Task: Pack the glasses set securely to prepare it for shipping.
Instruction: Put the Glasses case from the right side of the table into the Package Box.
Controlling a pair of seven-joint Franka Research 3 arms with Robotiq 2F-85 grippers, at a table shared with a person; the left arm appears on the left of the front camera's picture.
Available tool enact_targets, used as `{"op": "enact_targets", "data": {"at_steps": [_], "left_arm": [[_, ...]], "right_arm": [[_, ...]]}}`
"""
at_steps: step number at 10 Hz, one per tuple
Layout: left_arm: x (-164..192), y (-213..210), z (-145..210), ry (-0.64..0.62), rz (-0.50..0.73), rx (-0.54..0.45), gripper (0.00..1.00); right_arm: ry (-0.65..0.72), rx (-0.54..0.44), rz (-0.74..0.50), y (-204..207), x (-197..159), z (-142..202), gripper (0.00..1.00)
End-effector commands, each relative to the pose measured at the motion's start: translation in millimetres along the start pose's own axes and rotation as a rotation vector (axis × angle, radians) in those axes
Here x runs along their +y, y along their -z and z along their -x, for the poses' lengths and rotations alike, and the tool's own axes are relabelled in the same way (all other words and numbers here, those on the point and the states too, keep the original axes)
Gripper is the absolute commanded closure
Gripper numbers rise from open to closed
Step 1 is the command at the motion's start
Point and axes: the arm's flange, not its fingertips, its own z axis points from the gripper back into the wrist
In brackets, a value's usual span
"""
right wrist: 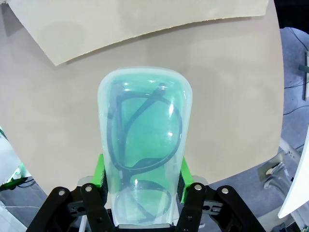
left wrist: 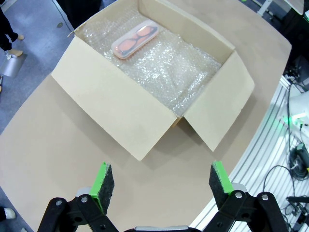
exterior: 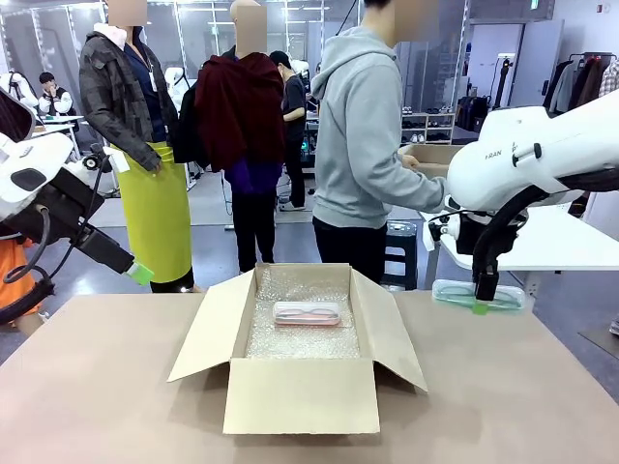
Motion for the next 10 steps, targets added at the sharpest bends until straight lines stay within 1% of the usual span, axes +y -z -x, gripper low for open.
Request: {"op": "enact_targets", "data": {"at_steps": [1,2,3,4,5,6,7,8,9,10], "left_arm": [[0.9,-1.7,0.2,0.007,0.015,-0.009,0.0],[0.9,-1.7,0.2,0.007,0.015,-0.009,0.0],[0.9,-1.7,0.2,0.007,0.015,-0.009,0.0],[0.9,-1.7,0.2,0.007,0.015,-0.009,0.0],[0.9,-1.7,0.2,0.007,0.015,-0.009,0.0],[0.9,-1.7,0.2,0.007,0.015,-0.009,0.0],[0.9,-1.7,0.2,0.007,0.015,-0.009,0.0],[0.9,-1.7,0.2,0.007,0.015,-0.009,0.0],[0.9,-1.7,0.2,0.007,0.015,-0.009,0.0],[0.9,-1.7,0.2,0.007,0.015,-0.009,0.0]], "right_arm": [[0.001,0.0,0.0,0.0,-0.2,0.5,0.36],[-0.047,-0.014,0.018,-18.4,4.2,-22.9,0.36],[-0.114,-0.072,0.045,-37.4,9.2,-56.6,0.36],[-0.155,-0.053,0.062,-53.9,17.5,-91.4,0.36],[-0.161,-0.05,0.053,-67.3,26.4,-126.8,0.36],[-0.175,-0.071,0.019,-69.2,34.5,-158.0,0.36],[-0.194,-0.053,0.013,-64.5,44.2,-191.9,0.36],[-0.239,-0.057,0.0,-58.1,53.3,-219.1,0.36],[-0.257,-0.053,0.01,-48.7,61.4,-246.1,0.36],[-0.274,-0.03,0.006,-30.0,71.3,-274.2,0.36]]}}
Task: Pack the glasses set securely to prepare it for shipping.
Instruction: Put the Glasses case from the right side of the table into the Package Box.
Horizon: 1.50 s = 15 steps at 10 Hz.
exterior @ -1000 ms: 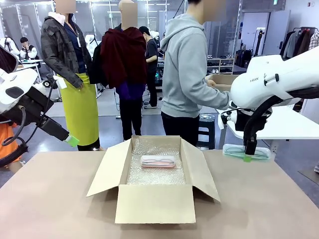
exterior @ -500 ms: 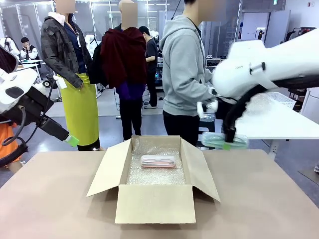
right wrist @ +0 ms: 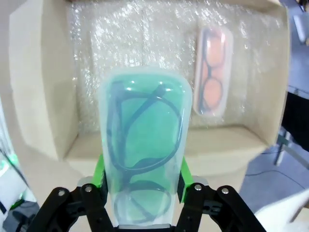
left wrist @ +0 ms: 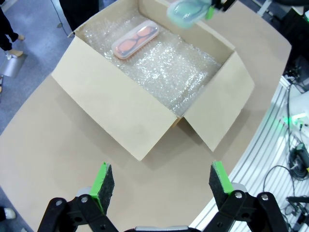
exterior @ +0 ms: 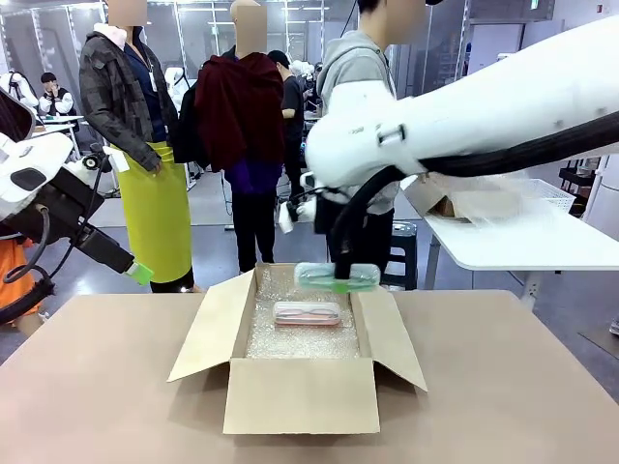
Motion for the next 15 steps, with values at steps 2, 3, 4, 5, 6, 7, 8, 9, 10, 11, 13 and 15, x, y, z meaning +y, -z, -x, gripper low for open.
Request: {"op": "enact_targets", "data": {"at_steps": [2,3,4,5,6,7,8,9,10,11,13,15], "left_arm": [[0.8,-1.6,0.3,0.007,0.016,-0.009,0.0],[0.8,-1.6,0.3,0.007,0.016,-0.009,0.0],[0.8,-1.6,0.3,0.007,0.016,-0.009,0.0],[0.8,-1.6,0.3,0.007,0.016,-0.009,0.0],[0.8,-1.6,0.3,0.007,0.016,-0.009,0.0],[0.8,-1.6,0.3,0.007,0.016,-0.009,0.0],[0.8,-1.6,0.3,0.007,0.016,-0.009,0.0],[0.8,-1.6,0.3,0.007,0.016,-0.009,0.0],[0.8,-1.6,0.3,0.007,0.016,-0.009,0.0],[0.8,-1.6,0.3,0.007,0.016,-0.009,0.0],[0.8,-1.6,0.3,0.007,0.016,-0.009,0.0],[0.8,-1.6,0.3,0.007,0.016,-0.009,0.0]], "right_arm": [[-0.009,0.037,0.02,47.6,-13.0,-47.1,0.36],[-0.03,0.05,0.027,68.3,-13.6,-51.1,0.36],[-0.049,0.048,0.048,86.7,-15.5,-52.6,0.36],[-0.038,0.039,0.032,97.6,-16.8,-51.8,0.36],[-0.033,0.04,0.034,107.9,-16.1,-51.8,0.36],[-0.042,0.037,0.032,119.5,-16.1,-52.3,0.36],[-0.028,0.022,0.019,128.8,-15.5,-53.3,0.36],[-0.017,0.031,0.0,137.9,-15.7,-53.2,0.36],[-0.014,0.048,-0.004,144.7,-15.4,-52.7,0.36],[-0.008,0.042,-0.005,146.5,-15.7,-52.5,0.36],[-0.005,0.043,-0.013,146.8,-14.9,-50.6,0.1],[0.002,0.053,0.01,140.5,-12.8,-48.5,0.0]]}}
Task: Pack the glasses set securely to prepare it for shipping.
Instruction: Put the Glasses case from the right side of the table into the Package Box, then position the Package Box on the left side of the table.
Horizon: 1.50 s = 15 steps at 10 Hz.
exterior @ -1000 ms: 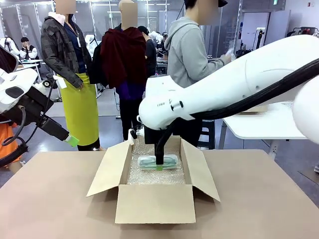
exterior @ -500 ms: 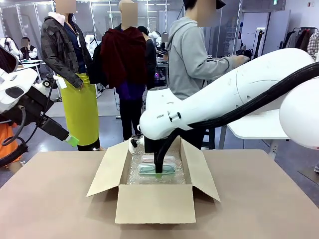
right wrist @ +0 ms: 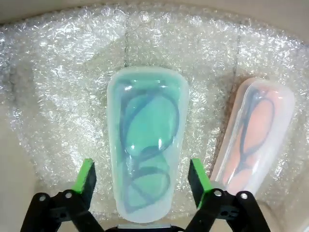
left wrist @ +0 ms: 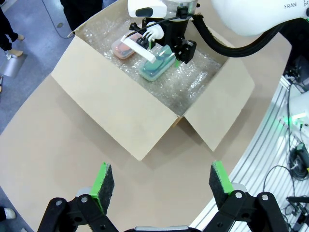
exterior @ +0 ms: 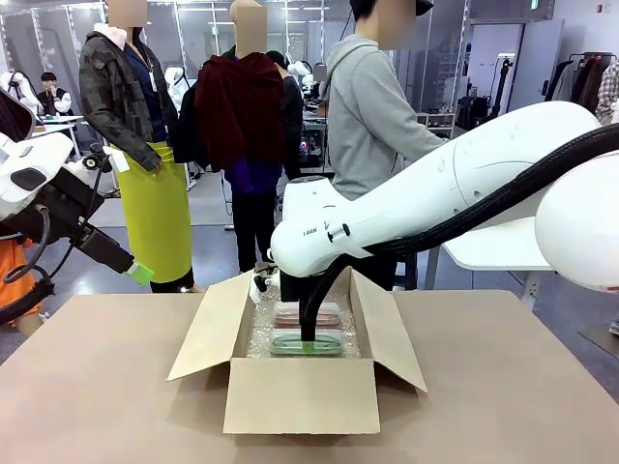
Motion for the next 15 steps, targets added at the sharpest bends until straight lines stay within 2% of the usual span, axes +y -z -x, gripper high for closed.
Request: {"op": "enact_targets", "data": {"at_steps": [1,2,12,13,15], "left_arm": [[0.8,-1.5,0.3,0.007,0.016,-0.009,0.0],[0.8,-1.5,0.3,0.007,0.016,-0.009,0.0],[0.8,-1.5,0.3,0.007,0.016,-0.009,0.0],[0.8,-1.5,0.3,0.007,0.016,-0.009,0.0],[0.8,-1.5,0.3,0.007,0.016,-0.009,0.0]], "right_arm": [[0.037,0.015,0.034,-6.6,10.9,3.6,0.0],[0.0,0.0,0.0,0.0,0.0,0.0,0.0],[0.0,0.0,0.0,0.0,0.0,0.0,0.0],[0.005,0.0,-0.002,1.2,-1.5,0.9,0.04],[0.149,-0.164,0.047,-40.0,30.8,38.7,0.0]]}}
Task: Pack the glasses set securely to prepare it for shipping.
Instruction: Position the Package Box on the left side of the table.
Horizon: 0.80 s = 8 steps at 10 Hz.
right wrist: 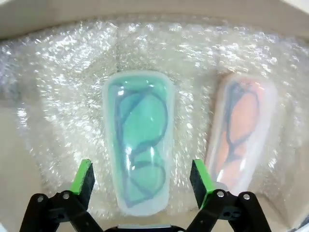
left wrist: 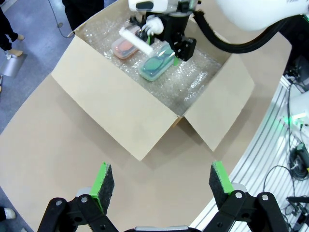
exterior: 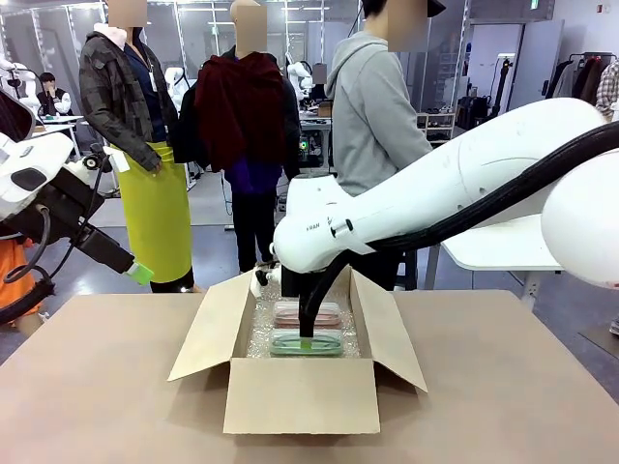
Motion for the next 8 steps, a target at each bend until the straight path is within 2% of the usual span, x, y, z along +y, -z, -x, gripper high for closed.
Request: {"op": "enact_targets", "data": {"at_steps": [1,3,6,8], "left_arm": [[0.7,-1.5,0.3,0.007,0.016,-0.009,0.0],[0.7,-1.5,0.3,0.007,0.016,-0.009,0.0],[0.7,-1.5,0.3,0.007,0.016,-0.009,0.0],[0.7,-1.5,0.3,0.007,0.016,-0.009,0.0]], "right_arm": [[0.165,-0.169,0.077,-49.5,41.3,53.1,0.0],[0.304,-0.246,0.173,-84.1,68.7,91.7,0.0],[0.608,-0.42,0.175,-105.1,111.0,164.2,0.0],[0.761,-0.424,0.168,-124.5,137.1,211.3,0.0]]}}
